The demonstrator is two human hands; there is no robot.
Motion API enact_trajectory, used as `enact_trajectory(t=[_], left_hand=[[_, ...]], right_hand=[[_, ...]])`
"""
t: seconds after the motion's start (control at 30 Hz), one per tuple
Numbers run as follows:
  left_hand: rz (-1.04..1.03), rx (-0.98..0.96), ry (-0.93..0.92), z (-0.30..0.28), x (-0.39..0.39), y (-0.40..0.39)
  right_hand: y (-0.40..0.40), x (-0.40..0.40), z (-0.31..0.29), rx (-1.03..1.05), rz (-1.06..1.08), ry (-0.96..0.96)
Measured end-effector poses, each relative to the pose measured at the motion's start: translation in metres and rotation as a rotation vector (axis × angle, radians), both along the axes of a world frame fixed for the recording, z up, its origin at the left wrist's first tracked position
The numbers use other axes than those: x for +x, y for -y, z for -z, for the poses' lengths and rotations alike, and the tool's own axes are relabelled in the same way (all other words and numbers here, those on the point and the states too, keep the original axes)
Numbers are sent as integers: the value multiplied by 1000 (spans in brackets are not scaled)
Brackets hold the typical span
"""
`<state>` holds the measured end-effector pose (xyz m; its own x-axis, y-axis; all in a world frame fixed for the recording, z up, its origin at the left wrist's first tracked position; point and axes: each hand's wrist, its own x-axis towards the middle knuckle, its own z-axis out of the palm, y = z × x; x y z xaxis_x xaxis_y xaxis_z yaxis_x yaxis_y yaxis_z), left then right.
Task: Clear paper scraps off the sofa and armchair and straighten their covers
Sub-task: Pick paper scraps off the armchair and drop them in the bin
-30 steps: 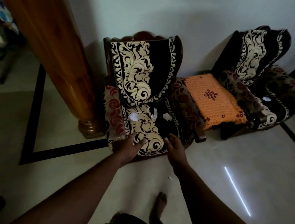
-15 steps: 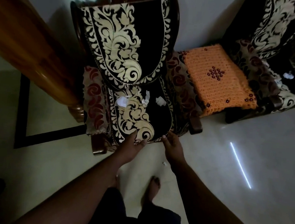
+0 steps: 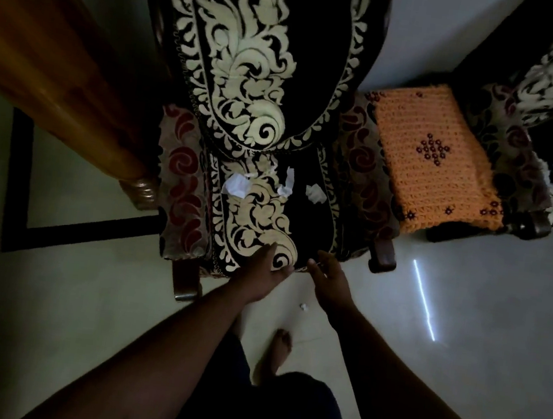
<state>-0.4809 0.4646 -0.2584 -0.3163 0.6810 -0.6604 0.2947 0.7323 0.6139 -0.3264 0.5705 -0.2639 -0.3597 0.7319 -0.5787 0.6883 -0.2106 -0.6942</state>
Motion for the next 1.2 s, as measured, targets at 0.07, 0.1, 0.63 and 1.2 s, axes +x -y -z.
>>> enact_trajectory(t=[0.07, 0.1, 0.63, 1.2], left_hand=[[-14, 1, -6, 3, -24, -1], [-28, 2, -8, 3, -33, -1], [-117, -103, -58, 95, -82, -38], [-9, -352, -293, 291, -75, -165]], right_hand=[[-6, -21, 2, 19, -67, 47], [-10, -30, 3, 35, -113, 72], [-85, -116, 99, -21, -336, 66], [-266, -147, 296, 292, -743, 452]])
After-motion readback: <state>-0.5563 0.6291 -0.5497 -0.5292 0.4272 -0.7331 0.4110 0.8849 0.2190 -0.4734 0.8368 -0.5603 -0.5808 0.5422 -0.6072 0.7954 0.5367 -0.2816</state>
